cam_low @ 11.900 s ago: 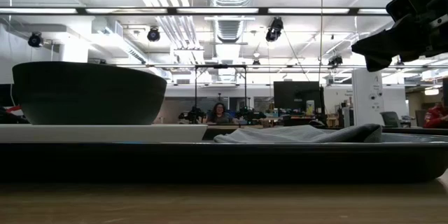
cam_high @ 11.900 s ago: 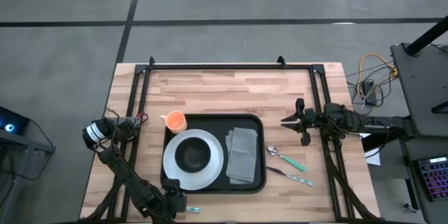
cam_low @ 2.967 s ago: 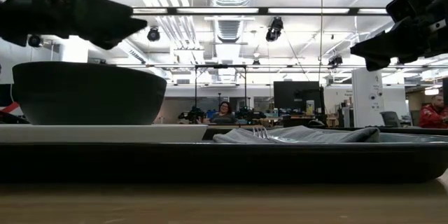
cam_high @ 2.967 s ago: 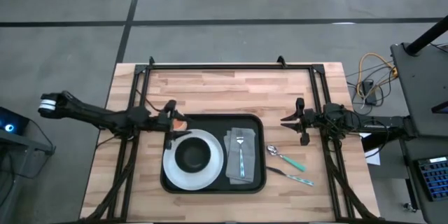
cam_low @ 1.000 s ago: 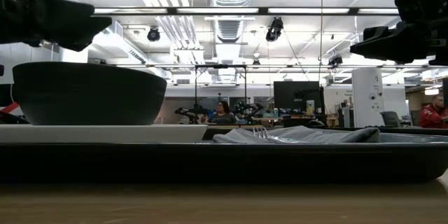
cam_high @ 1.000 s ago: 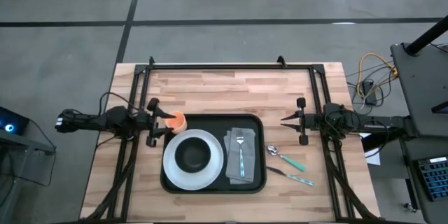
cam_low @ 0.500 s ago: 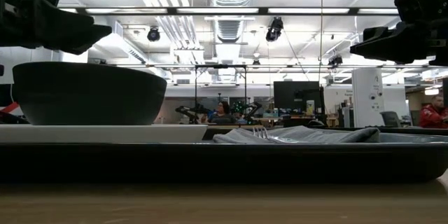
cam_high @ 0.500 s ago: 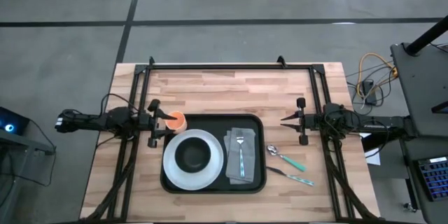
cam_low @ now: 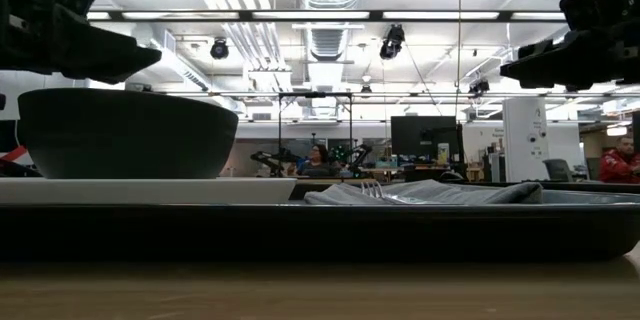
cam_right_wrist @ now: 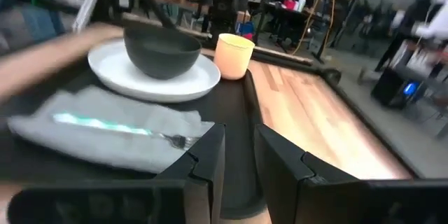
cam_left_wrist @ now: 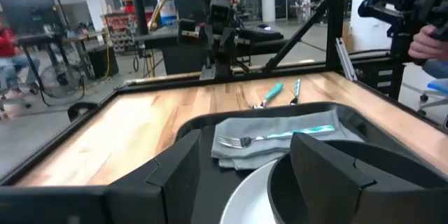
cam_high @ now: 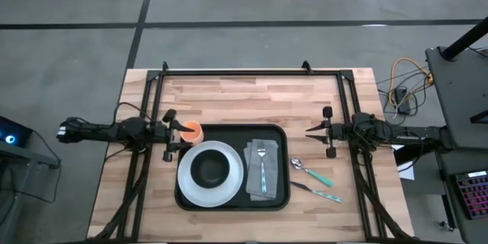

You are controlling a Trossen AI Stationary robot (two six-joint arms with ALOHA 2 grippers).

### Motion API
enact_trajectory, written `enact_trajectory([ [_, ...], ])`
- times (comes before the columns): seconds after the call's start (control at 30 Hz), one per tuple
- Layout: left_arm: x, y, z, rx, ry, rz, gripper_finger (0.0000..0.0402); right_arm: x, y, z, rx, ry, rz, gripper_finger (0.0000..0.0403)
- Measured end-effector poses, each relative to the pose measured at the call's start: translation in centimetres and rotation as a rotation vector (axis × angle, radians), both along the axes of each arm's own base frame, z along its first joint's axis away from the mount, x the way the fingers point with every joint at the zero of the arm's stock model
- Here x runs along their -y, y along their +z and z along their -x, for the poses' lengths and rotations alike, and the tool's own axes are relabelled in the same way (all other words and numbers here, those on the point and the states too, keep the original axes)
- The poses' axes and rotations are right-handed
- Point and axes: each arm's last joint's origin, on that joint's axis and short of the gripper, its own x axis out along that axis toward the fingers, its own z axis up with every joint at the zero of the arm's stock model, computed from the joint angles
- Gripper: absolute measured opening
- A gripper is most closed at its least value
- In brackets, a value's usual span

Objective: Set up tray
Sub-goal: Put the knife on the table

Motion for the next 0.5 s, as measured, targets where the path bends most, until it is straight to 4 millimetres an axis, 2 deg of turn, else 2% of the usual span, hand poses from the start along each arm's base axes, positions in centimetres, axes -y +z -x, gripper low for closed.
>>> enact_trajectory([
  [0.1,0.01,-0.15,-0.14,-0.016,0.007,0.072,0.0198,-0.01,0.26,-0.03,0.025,-0.015,-0.171,0.0068],
  [0.23,0.01,-0.34,-0.26,-0.037,0.009,0.077,0.0198,-0.01,0.36,-0.04,0.032,-0.032,-0.356,0.0068],
  [0.5,0.04,-0.86,-0.58,-0.096,0.012,0.074,0.0198,0.0,0.37,-0.05,0.033,-0.044,-0.429,0.0068],
])
